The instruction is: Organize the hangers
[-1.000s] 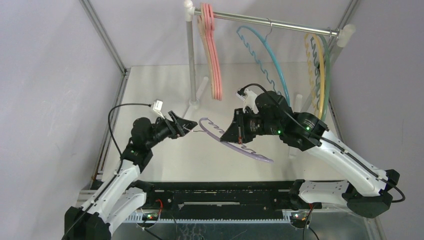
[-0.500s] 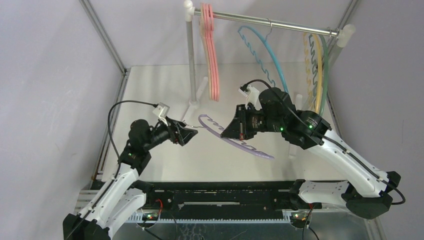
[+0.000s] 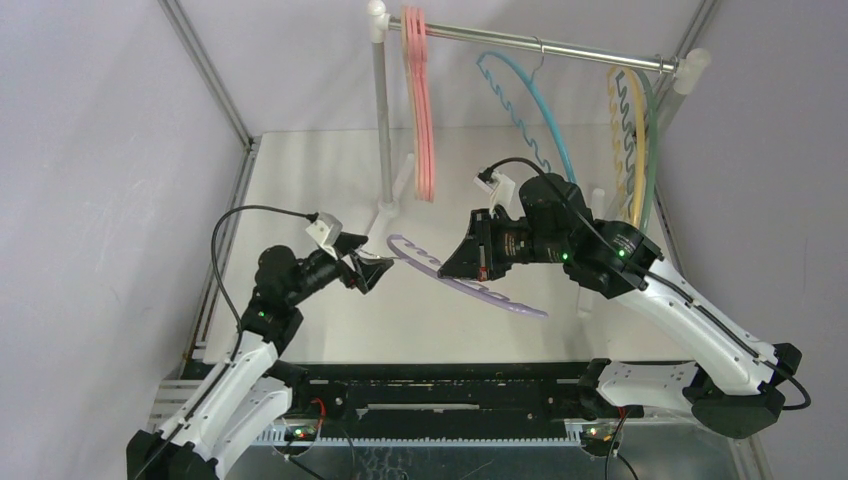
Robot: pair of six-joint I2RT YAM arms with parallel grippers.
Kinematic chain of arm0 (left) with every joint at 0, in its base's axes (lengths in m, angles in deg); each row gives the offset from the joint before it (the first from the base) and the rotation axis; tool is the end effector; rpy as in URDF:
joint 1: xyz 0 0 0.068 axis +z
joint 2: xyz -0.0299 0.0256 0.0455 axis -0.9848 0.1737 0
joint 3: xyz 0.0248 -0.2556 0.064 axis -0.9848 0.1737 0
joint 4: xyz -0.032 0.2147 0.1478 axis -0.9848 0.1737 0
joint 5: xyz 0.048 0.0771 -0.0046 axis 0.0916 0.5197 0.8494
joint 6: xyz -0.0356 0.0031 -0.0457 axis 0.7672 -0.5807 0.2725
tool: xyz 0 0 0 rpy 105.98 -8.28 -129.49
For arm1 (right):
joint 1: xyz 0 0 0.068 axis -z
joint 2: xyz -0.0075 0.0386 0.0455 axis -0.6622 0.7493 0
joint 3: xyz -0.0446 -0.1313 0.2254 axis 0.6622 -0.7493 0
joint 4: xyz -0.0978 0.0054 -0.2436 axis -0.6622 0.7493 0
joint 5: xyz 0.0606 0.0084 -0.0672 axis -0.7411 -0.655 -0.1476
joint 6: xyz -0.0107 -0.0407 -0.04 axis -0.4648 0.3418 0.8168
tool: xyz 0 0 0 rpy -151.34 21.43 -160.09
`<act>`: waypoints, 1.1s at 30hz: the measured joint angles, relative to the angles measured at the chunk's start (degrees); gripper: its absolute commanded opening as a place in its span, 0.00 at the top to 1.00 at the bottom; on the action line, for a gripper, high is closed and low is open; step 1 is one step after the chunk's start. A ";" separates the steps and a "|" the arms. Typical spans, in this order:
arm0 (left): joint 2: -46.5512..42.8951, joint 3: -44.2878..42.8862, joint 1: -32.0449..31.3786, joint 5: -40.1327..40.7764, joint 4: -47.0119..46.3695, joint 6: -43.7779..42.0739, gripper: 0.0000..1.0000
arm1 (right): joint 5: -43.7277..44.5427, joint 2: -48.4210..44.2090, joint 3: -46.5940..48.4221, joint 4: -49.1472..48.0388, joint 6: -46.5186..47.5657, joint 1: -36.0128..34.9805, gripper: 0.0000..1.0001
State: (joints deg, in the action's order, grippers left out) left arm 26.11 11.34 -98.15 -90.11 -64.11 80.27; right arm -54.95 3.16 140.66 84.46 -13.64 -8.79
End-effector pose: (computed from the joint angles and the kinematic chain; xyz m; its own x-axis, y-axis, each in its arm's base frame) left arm 0.1724 -0.0792 0.2622 -0.2118 -0.0820 -0.9739 0.7314 0.6476 -0.2136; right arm 0.1341 0.1843 0.4239 -0.8061 -0.0661 -0.5880 -0.5339 0.5097 0.6747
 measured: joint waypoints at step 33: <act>11.54 0.66 -8.09 -5.55 -16.24 -8.81 1.00 | -4.11 0.44 1.22 -8.63 -5.27 1.60 1.00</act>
State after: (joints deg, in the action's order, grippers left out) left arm 37.65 12.00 -106.24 -95.66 -80.35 71.46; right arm -59.06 3.60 141.89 75.82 -18.91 -7.19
